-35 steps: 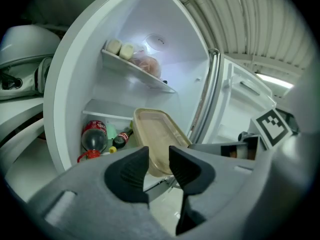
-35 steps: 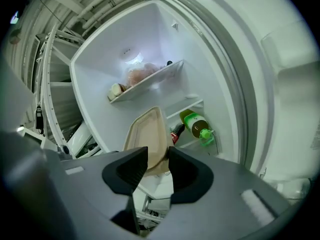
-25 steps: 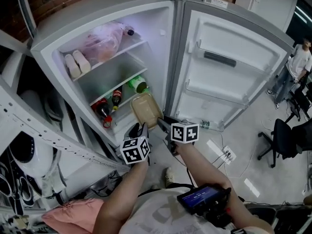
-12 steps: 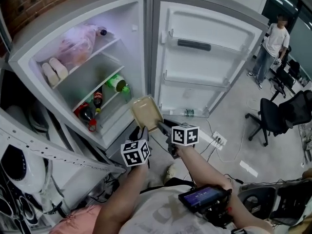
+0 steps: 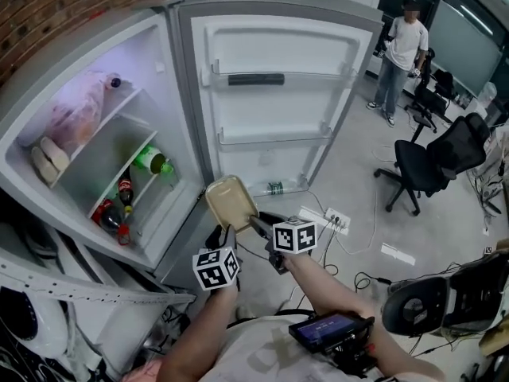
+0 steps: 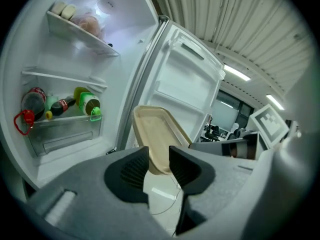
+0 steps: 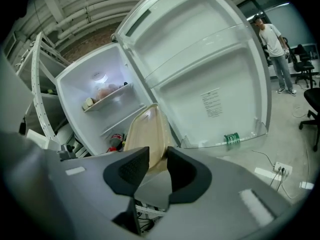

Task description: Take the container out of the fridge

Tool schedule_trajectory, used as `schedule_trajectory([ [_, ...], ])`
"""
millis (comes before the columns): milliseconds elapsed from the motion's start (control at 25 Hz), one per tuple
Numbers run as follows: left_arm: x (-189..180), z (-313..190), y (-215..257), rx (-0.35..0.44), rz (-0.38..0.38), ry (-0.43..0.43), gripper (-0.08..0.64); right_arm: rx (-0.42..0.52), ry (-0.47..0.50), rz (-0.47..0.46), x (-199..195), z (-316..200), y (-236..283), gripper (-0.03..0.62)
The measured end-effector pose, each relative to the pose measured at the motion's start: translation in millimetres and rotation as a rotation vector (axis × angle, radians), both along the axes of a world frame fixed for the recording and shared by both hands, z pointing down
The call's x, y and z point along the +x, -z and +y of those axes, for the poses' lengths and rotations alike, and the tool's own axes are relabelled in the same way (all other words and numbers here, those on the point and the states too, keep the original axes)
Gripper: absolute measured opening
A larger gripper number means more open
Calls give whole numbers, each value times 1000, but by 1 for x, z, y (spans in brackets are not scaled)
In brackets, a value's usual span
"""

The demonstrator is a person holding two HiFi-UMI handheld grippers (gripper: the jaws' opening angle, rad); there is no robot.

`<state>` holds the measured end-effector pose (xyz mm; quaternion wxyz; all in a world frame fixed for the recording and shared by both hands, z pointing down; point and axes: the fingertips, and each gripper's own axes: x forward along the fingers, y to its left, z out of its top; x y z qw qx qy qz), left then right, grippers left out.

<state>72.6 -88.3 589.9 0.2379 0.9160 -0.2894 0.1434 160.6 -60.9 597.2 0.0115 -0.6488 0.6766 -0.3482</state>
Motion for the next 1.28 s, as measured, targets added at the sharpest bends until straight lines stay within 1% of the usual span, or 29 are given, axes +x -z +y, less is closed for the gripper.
schedule_trajectory([
  [440,72,69,-6,-4,-23,-127,127,-20,-97,-33,65,82,-12,117],
  [720,111,115,-13,-6,-43,-213,127,-21,-164,-44,101,135,-18,112],
  [1000,156,163,-19,-2,-61,-320,127,-23,-266,-66,139,193,-26,109],
  [1080,173,182,-18,1,-52,-377,127,-25,-294,-70,150,211,-27,109],
  [1160,193,214,-12,21,-27,-478,3,-28,-304,-70,153,226,-27,60],
  [1240,213,247,-6,57,-25,-567,3,-28,-326,-68,157,239,-28,54],
  [1280,221,257,-4,69,-28,-591,2,-30,-340,-66,162,245,-30,51],
])
